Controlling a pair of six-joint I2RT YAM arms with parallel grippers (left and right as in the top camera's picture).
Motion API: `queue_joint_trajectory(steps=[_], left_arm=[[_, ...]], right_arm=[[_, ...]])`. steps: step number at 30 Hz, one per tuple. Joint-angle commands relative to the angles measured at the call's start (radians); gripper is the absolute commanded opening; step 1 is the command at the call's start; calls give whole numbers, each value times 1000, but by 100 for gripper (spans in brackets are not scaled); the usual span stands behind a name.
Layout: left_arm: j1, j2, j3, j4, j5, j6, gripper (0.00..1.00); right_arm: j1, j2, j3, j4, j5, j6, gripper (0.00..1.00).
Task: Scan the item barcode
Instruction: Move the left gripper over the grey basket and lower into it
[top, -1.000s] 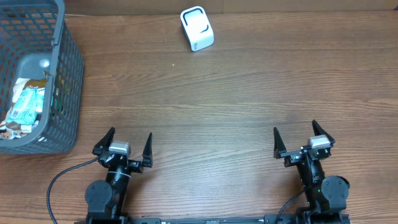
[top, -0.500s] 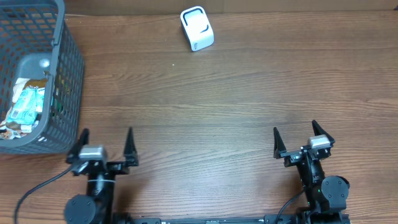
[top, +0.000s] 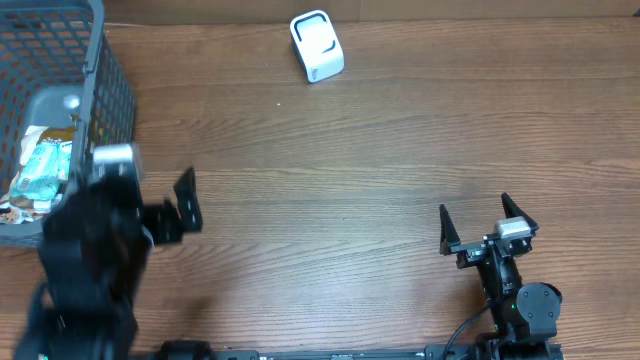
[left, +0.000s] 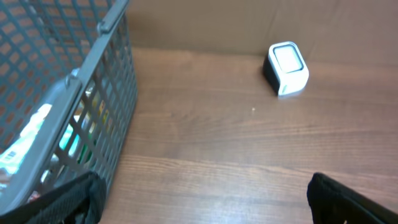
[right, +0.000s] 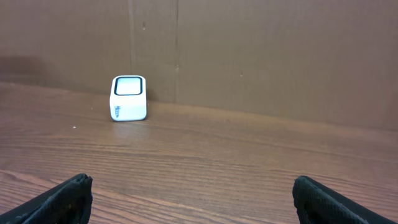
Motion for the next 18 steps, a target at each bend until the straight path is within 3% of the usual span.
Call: queue_joint_trajectory(steps=[1, 4, 8, 18], left_arm=[[4, 209, 228, -108, -2, 27, 100], [4, 363, 404, -195, 10, 26, 99], [4, 510, 534, -201, 29, 26, 100], [7, 592, 546, -172, -51, 24, 100]], right_arm=[[4, -7, -10, 3, -6, -5, 100], [4, -7, -10, 3, -5, -5, 100], [4, -7, -10, 3, -6, -5, 100], [4, -7, -10, 3, -6, -5, 100]])
